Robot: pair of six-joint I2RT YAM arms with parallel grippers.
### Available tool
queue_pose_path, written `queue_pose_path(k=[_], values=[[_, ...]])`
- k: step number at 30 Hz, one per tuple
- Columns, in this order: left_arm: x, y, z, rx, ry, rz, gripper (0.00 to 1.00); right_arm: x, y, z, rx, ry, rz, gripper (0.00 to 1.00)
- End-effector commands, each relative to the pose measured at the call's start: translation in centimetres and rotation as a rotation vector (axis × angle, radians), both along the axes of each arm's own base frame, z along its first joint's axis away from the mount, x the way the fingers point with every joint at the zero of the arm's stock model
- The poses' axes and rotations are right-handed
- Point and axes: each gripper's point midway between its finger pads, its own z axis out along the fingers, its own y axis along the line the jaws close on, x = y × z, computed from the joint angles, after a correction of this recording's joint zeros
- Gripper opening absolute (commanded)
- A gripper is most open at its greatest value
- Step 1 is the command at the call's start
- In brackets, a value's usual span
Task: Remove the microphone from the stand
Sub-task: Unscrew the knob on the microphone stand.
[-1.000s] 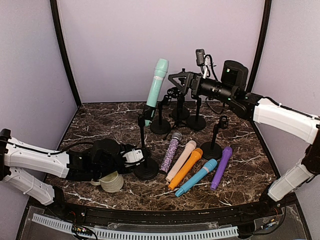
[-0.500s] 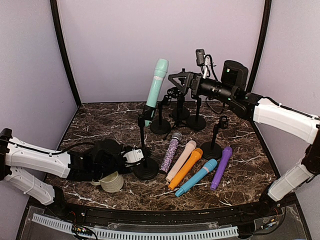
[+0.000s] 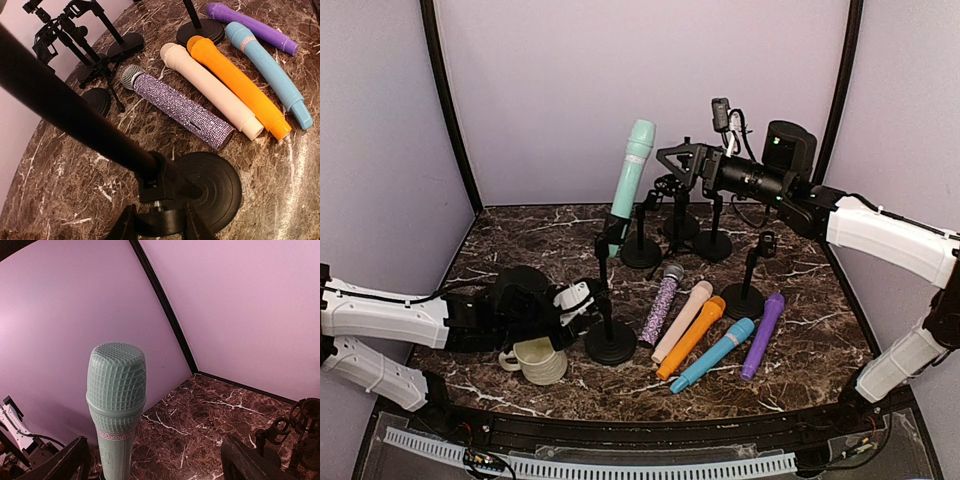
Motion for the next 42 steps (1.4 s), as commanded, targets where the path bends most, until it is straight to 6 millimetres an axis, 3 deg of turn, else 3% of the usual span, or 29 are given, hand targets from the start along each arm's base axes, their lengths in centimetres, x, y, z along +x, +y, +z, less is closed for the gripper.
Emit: queue_pose_path(k=[1,12,21,26,28,32,37,42], values=[[-1.2,0.1,-1.1,-0.096,0.241,-0.016,0.17,-0.5,-0.4,1.8,0.046,-0.041,0.007,0.91],[-2.7,0.1,-3.0,-0.237,0.574,-0.019,0.16,-0.5,-0.3,1.6,0.039,-0.034,0.009,0.92],[-3.6,-0.1,-2.2,-0.368,0.776,-0.087,0.20,-0.4,-0.1,1.4,0.041,-0.030,0.015,0.92],[-3.2,0.0,-1.4,-0.414,0.786,-0.094,0.25,-0.3,-0.1,1.5,0.044,-0.029,0.017,0.91],[-2.7,0.1,-0.8,-0.425,0.756,-0.085,0.34,-0.4,0.0,1.5,0.045,-0.030,0.018,0.92],[-2.3,0.4,1.1,-0.442,0.670,-0.104,0.62,-0.4,0.0,1.5,0.042,-0.028,0.018,0.92],[-2.0,1.3,3.4,-0.439,0.549,-0.112,0.70,-0.3,-0.1,1.5,0.044,-0.031,0.014,0.92],[-1.3,2.2,4.9,-0.375,0.374,-0.113,0.91,-0.2,0.1,1.4,0.049,-0.027,0.018,0.92]])
